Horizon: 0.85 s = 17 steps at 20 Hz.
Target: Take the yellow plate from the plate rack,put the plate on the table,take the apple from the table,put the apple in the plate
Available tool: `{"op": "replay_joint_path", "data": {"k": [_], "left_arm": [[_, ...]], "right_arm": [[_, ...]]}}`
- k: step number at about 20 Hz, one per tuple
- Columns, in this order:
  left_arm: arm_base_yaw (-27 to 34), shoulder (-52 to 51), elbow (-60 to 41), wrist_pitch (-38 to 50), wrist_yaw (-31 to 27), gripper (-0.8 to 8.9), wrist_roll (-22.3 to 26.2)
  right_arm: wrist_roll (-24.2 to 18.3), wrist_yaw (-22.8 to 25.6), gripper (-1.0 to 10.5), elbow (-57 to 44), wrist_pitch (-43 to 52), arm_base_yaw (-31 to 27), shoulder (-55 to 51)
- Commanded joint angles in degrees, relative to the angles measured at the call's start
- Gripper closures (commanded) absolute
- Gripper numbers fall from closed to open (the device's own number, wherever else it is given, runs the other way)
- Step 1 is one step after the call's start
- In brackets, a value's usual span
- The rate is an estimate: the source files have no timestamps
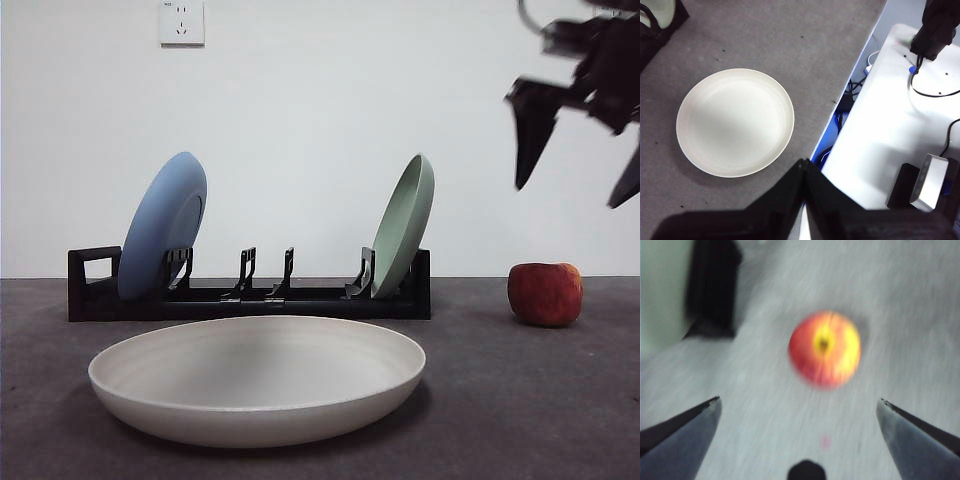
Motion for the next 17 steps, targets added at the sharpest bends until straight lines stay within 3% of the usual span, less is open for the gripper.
{"op": "replay_joint_path", "data": {"k": [1, 7, 11, 12, 13, 15, 17], "left_arm": [[0.1, -1.8, 0.0, -0.8, -0.2, 8.14, -1.9], [0.1, -3.9, 0.0, -5.0, -4.3, 8.15, -6.6], [0.1, -4.3, 0.0, -5.0, -4.3, 8.15, -7.1], [0.1, -4.3, 0.0, -5.0, -4.3, 8.15, -7.1], [0.1, -4.3, 0.0, -5.0, -4.3, 8.15, -7.1], [0.1, -4.3, 0.0, -5.0, -4.3, 8.15, -7.8], [0.1, -4.3, 0.0, -5.0, -4.3, 8.15, -7.9]], "right_arm": [[-1.0, 0.9, 1.5, 4.7, 0.0, 0.0, 7.0], [-1.0, 1.0, 1.6, 10.2, 0.9, 0.0, 19.4], [-0.7, 2.2, 1.8, 10.2, 0.9, 0.0, 22.8], [-0.7, 2.2, 2.8, 10.2, 0.9, 0.0, 22.8], [-0.6, 2.5, 4.8, 10.2, 1.3, 0.0, 22.8], [-0.4, 2.9, 9.6, 10.2, 1.2, 0.0, 22.8], [-0.5, 2.9, 9.5, 10.2, 1.2, -0.1, 22.8]]}}
